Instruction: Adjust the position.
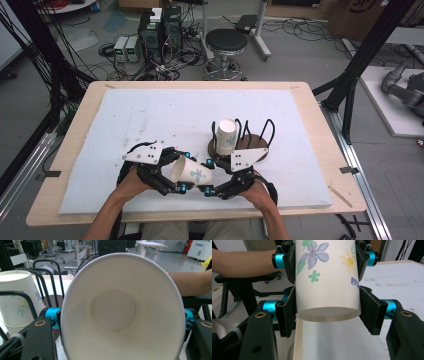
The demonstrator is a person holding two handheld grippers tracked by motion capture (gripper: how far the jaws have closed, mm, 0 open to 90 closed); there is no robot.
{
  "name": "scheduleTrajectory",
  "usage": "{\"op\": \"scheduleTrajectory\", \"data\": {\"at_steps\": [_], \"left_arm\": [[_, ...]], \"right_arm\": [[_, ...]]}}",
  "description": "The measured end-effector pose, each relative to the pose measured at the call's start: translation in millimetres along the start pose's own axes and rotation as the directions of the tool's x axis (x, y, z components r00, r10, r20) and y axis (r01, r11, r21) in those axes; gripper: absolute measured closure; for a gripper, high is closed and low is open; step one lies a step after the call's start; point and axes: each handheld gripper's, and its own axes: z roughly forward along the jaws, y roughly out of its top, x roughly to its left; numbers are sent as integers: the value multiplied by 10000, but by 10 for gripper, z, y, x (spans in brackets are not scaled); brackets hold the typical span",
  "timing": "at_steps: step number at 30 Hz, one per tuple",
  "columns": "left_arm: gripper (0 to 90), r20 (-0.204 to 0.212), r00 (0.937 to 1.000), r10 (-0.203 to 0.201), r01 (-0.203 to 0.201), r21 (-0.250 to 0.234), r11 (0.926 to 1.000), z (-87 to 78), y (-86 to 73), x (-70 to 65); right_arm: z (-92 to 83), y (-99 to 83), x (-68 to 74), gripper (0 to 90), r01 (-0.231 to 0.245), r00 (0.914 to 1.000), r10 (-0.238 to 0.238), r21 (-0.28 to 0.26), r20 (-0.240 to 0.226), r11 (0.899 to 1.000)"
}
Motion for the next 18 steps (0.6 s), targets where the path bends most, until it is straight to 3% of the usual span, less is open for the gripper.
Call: {"op": "scheduleTrajectory", "data": {"at_steps": [13, 16, 18], "left_arm": [[324, -96, 9999, 96, -96, 48, 9999, -6, 1, -11], [323, -146, 9999, 70, -68, 99, 9999, -15, 1, -7], [323, -149, 9999, 69, -67, 130, 9999, -23, 1, -7]], "right_arm": [[9, 1, 8, 363, 102, 9999, -102, 86, 32, 9999], [30, 9, 10, 231, -5, 9994, -3, 218, 345, 9998], [34, 14, 15, 217, -28, 9992, 17, 267, 399, 9996]]}}
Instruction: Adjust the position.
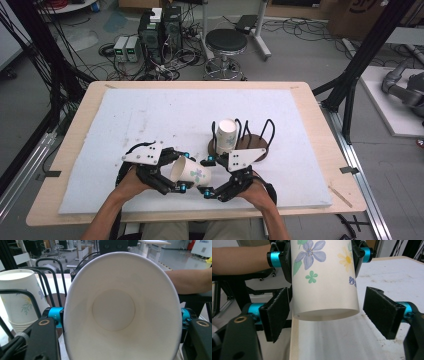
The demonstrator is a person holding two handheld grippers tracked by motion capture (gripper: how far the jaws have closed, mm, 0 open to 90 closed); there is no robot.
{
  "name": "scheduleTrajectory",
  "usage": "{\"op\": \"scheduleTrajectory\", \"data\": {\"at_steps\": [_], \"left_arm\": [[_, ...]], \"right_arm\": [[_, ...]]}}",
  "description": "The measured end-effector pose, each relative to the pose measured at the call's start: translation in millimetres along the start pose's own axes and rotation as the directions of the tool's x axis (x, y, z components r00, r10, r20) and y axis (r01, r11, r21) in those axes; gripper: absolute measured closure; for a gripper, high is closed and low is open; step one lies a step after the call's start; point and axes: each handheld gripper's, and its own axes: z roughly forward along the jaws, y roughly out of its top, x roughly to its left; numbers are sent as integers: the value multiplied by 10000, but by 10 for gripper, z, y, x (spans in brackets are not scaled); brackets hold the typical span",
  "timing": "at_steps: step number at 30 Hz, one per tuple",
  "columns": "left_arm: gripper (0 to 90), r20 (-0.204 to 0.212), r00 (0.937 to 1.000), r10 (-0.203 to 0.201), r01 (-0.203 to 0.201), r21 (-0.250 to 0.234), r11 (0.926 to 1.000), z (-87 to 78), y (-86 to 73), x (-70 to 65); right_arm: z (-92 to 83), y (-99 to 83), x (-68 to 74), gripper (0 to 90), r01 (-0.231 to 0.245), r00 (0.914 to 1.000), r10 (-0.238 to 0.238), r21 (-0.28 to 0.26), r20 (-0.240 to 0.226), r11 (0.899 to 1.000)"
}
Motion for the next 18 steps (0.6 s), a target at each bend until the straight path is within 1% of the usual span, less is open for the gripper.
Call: {"op": "scheduleTrajectory", "data": {"at_steps": [2, 5, 8, 10, 12, 14, 15, 17, 18], "left_arm": [[323, -39, 10000, -7, 7, 5, 10000, -4, 1, 0], [322, -65, 10000, -9, 9, 75, 10000, -13, 4, -1], [321, -226, 9997, -31, 36, 219, 9998, -42, 19, 1], [321, -362, 9993, -65, 79, 376, 9993, -69, 38, 6], [321, -485, 9988, -49, 77, 567, 9984, -96, 60, 12], [321, -592, 9982, -27, 76, 836, 9965, -123, 85, 20], [321, -681, 9977, -39, 101, 909, 9958, -134, 94, 23], [321, -785, 9969, -19, 104, 1080, 9941, -158, 115, 32], [321, -888, 9961, 4, 99, 1149, 9933, -168, 124, 37]], "right_arm": [[-1, 3, 6, 206, -14, 10000, 14, -18, -80, 10000], [-8, 5, 9, 206, 54, 10000, -54, 19, -25, 10000], [-31, -3, 18, 206, 61, 9999, -63, 127, 154, 9999], [-66, -27, 20, 206, 17, 9993, -24, 198, 363, 9998], [-112, -66, 18, 206, -129, 9979, 115, 222, 642, 9997], [-160, -112, 15, 206, -258, 9959, 235, 253, 879, 9993], [-184, -133, 16, 206, -344, 9938, 311, 291, 1070, 9990], [-231, -173, 11, 206, -492, 9908, 456, 251, 1276, 9985], [-258, -190, 10, 206, -544, 9874, 495, 288, 1502, 9981]]}}
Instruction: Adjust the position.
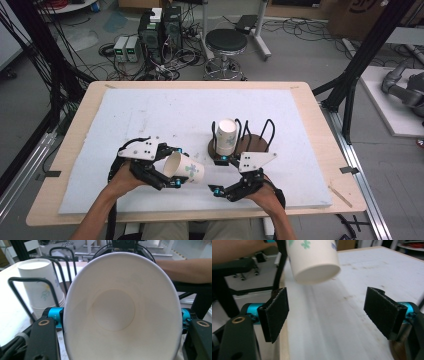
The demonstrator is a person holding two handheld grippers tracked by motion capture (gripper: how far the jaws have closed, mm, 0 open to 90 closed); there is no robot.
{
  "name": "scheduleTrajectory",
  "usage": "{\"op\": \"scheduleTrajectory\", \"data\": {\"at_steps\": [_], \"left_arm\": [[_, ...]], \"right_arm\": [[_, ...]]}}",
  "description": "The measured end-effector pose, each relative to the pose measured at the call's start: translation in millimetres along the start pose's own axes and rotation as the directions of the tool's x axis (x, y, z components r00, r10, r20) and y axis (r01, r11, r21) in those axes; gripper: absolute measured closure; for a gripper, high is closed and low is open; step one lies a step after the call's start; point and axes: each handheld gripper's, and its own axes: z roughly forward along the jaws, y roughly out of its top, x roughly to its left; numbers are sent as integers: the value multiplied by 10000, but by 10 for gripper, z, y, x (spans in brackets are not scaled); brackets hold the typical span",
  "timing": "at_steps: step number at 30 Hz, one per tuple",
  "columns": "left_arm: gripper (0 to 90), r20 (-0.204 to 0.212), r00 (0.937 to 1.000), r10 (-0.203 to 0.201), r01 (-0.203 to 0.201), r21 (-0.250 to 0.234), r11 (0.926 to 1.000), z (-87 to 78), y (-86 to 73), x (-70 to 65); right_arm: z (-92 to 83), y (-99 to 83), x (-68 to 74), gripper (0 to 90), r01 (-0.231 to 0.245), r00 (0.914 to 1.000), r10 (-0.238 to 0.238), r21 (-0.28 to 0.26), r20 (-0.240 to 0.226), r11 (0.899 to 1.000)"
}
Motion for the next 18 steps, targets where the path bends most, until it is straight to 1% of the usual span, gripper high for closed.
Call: {"op": "scheduleTrajectory", "data": {"at_steps": [1, 2, 4, 5, 8, 9, 13, 15, 18], "left_arm": [[321, -89, 10000, -6, 7, 81, 10000, -9, 7, 4], [321, -90, 10000, 14, -12, 171, 9999, -19, 13, 10], [321, -232, 9997, 6, 3, 381, 9993, -31, 26, 19], [321, -288, 9996, 7, 7, 494, 9988, -37, 33, 25], [320, -375, 9993, 13, 16, 761, 9971, -51, 56, 41], [319, -383, 9993, -12, 43, 798, 9968, -55, 64, 46], [319, -494, 9988, 70, -8, 1244, 9922, -60, 105, 75], [319, -496, 9987, 124, -44, 1567, 9876, -58, 136, 88], [318, -529, 9983, 224, -115, 1976, 9802, -58, 187, 103]], "right_arm": [[-21, -18, -9, 206, -37, 9998, 38, -15, 172, 10000], [-43, -36, -15, 206, -107, 9997, 107, -9, 239, 9999], [-86, -70, -20, 206, -199, 9986, 196, 38, 497, 9998], [-106, -86, -25, 206, -171, 9976, 168, 35, 678, 9998], [-165, -135, -37, 206, -328, 9940, 318, 74, 1043, 9994], [-185, -153, -45, 206, -408, 9932, 399, 58, 1094, 9991], [-260, -234, -88, 206, -605, 9842, 600, -23, 1669, 9982], [-289, -271, -106, 206, -724, 9784, 705, 26, 1941, 9974], [-339, -317, -129, 207, -913, 9683, 899, -48, 2328, 9958]]}}
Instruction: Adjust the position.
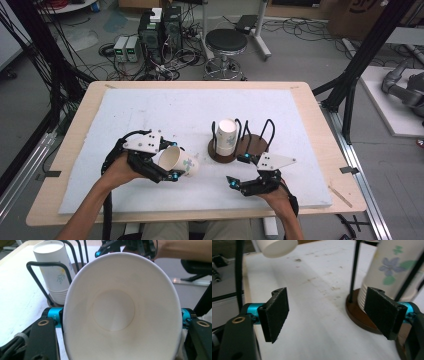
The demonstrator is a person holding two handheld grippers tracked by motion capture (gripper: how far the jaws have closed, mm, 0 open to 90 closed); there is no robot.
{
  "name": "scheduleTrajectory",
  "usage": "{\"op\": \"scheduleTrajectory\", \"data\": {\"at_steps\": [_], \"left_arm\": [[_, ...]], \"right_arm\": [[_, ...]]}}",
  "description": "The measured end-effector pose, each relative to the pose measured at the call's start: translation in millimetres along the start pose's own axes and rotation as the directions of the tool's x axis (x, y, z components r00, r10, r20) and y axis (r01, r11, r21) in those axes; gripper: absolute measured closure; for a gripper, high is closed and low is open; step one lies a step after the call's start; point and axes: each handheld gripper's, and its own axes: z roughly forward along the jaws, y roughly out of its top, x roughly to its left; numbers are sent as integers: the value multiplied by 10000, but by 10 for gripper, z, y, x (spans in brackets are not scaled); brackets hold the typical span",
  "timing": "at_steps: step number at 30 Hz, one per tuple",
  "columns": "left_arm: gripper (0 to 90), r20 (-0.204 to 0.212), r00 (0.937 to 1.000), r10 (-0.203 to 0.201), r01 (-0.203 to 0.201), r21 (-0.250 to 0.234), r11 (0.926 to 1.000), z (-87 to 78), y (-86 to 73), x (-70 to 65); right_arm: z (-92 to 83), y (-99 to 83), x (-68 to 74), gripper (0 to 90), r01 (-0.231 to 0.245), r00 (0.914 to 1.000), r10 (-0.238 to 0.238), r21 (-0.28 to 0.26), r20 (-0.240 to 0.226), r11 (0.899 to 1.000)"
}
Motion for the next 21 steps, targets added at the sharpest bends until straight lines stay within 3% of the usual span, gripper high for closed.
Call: {"op": "scheduleTrajectory", "data": {"at_steps": [8, 14, 21], "left_arm": [[317, -95, 9994, 345, -336, 887, 9955, -33, 117, 41], [314, -161, 9993, 344, -317, 1412, 9895, -39, 150, 83], [314, -214, 9989, 413, -358, 2111, 9768, -44, 186, 138]], "right_arm": [[-62, -76, -71, 207, -399, 9964, 398, 5, 748, 9992], [-87, -117, -116, 207, -588, 9887, 575, 48, 1385, 9983], [-133, -187, -171, 207, -839, 9773, 830, -35, 1947, 9965]]}}
